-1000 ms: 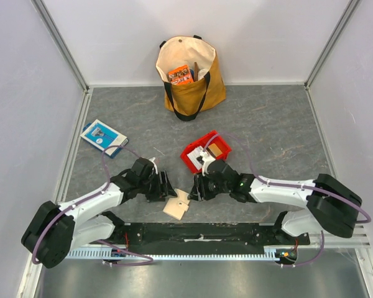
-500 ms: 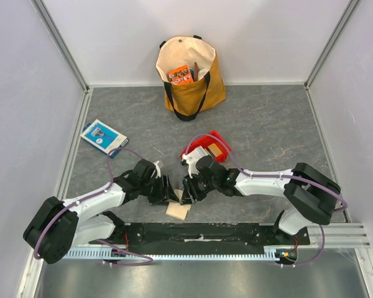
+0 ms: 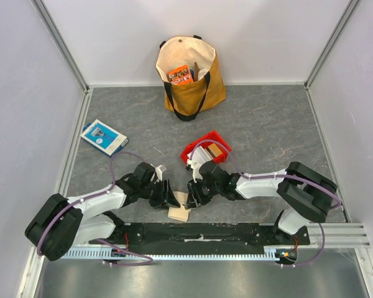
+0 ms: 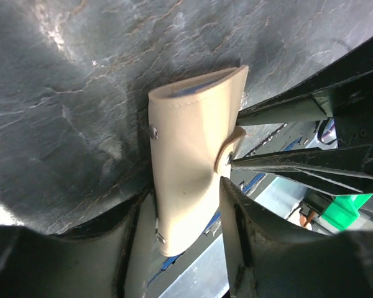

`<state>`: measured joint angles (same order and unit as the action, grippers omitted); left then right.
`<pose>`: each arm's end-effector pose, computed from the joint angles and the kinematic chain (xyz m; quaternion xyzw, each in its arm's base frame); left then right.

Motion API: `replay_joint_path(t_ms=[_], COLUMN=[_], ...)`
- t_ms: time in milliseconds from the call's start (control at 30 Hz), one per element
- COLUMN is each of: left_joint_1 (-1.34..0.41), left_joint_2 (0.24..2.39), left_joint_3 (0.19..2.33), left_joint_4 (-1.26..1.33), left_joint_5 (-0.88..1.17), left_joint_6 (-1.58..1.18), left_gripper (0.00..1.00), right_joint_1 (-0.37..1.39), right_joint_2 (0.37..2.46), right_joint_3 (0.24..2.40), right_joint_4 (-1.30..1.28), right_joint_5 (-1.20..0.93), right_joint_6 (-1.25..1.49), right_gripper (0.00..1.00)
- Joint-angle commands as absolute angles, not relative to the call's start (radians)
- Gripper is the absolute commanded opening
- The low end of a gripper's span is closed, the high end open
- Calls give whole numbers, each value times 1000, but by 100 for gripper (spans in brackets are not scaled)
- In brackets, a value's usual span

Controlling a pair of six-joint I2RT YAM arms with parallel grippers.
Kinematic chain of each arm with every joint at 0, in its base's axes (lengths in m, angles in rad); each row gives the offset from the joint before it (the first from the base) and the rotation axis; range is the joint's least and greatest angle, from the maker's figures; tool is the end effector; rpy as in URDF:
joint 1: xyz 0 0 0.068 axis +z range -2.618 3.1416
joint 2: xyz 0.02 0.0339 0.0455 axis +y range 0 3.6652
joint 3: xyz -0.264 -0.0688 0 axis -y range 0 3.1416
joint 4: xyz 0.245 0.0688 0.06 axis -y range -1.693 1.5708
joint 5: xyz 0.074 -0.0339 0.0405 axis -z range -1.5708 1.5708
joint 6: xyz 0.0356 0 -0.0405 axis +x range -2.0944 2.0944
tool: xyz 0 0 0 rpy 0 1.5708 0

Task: Put the credit cards into the card holder
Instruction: Move the card holder to the corner of the board, then open the card holder at the center of the board.

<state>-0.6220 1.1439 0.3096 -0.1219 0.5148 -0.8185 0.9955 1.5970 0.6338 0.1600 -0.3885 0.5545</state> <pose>0.1363 -0.1193 0.1268 -0.0138 0.9249 -0.3753 0.0598 0.1466 0.2509 0.1336 -0.2695 0.8720 0.3849 0.1372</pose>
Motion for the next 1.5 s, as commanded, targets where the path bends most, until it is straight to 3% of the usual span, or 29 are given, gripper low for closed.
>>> replay_joint_path(t_ms=[0,200,467,700,1167,1467], left_joint_1=[-632,-632,-634,-632,-638,-638], left_joint_2=[1190,1212,1379,1476,1499,1523], left_joint_3=[249,304,532,660,649,670], left_joint_4=[-112,-144,-258,-298,-296,-302], left_joint_5=[521,496,511,560,561,511], left_joint_6=[-775,-744,-586,-468,-449,-456], left_gripper=[44,2,2,2,2,2], right_joint_1=[1000,999,980,950,859,870], right_joint_2=[1640,1594,1381,1526,1601,1703], right_joint_3=[603,600,606,695,739,735], right_joint_4=[192,183,94,84,75,14], right_joint_5=[-371,-396,-316,-390,-460,-705], right_joint_6=[566,554,491,407,238,187], right_gripper=[41,41,45,44,46,31])
